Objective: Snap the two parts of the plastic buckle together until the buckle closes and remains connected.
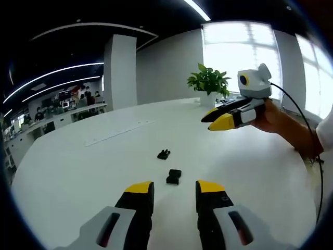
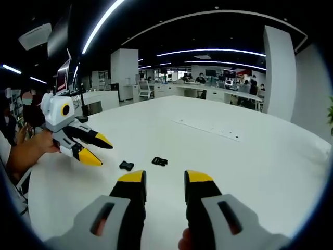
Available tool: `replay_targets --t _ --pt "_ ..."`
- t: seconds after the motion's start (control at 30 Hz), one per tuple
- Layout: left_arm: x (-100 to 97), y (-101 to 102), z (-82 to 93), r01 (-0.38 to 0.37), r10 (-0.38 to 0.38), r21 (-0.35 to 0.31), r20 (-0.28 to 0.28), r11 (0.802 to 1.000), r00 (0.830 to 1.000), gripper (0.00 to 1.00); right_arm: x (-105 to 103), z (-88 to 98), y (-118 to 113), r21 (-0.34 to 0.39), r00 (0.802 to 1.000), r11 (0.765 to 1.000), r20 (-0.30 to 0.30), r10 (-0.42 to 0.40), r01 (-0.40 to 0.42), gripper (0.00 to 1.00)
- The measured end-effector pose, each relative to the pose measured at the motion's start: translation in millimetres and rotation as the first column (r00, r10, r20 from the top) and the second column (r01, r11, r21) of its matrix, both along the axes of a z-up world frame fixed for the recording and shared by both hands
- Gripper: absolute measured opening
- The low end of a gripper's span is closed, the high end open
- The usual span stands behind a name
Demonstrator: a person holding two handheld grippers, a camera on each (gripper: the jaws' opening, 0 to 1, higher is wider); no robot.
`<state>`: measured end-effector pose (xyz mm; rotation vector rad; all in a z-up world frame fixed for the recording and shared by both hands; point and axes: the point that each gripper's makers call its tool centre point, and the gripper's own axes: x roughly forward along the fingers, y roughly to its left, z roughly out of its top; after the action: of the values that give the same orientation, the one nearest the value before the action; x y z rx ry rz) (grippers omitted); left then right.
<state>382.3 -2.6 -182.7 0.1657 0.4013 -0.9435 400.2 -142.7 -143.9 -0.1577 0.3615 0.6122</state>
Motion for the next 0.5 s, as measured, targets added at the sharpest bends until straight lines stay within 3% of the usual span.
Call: replay_targets --t 0.5 --pt "9.0 -12.6 -1.1 0.027 -0.027 0.001 0.030 1.000 0.999 0.28 4.9 -1.0 3.4 0.017 1.000 1.000 -0.001 0.002 -0.002 0.29"
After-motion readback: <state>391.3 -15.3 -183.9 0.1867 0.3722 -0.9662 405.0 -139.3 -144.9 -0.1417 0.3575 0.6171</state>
